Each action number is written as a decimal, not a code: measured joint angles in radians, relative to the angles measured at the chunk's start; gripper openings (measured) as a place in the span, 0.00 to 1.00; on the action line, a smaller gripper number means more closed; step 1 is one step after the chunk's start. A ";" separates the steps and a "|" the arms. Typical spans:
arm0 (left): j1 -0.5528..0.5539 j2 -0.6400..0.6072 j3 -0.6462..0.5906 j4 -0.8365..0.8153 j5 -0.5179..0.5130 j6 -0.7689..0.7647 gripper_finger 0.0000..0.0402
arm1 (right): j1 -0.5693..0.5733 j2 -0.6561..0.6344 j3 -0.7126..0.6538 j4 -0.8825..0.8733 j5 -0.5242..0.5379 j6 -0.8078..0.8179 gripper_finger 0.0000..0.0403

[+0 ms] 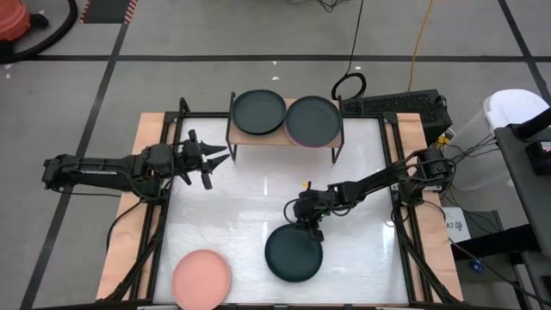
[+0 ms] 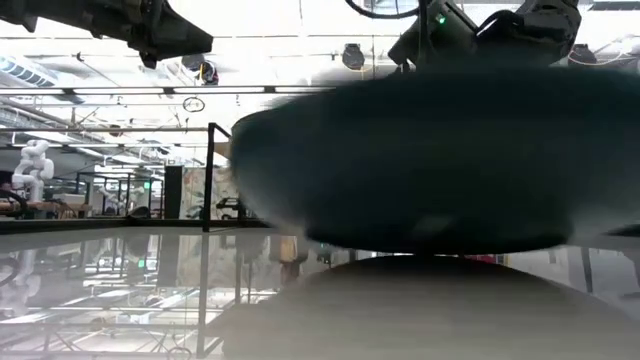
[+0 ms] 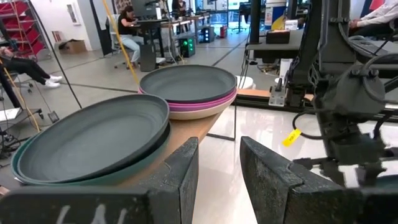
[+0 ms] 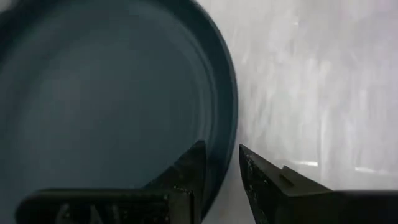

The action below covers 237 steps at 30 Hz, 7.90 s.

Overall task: Place and stack plates onto a shelf
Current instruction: Stack the black plate on top of the black plate on the shelf, then stack the light orange plate on top of the black plate on the shelf, then return to Home Position

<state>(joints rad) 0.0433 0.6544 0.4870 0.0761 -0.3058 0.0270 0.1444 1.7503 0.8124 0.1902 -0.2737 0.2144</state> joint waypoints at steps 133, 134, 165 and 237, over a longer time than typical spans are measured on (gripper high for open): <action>-0.532 0.916 0.301 -0.531 0.709 -0.291 0.30 | -0.122 -0.818 -0.162 0.191 0.225 -0.252 0.49; -0.536 0.924 0.301 -0.535 0.708 -0.287 0.30 | -0.122 -0.817 -0.162 0.191 0.225 -0.252 0.49; 0.241 0.388 0.631 -0.615 0.303 0.201 0.03 | -0.122 -0.818 -0.162 0.176 0.225 -0.238 0.49; 0.766 -0.007 0.458 -0.421 0.612 0.067 0.24 | -0.123 -1.337 -0.267 -0.284 0.460 -0.312 0.49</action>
<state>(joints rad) 0.8090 0.6471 0.9452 -0.3444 0.3058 0.0942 0.0214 0.4130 0.5455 -0.0940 0.1867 -0.0980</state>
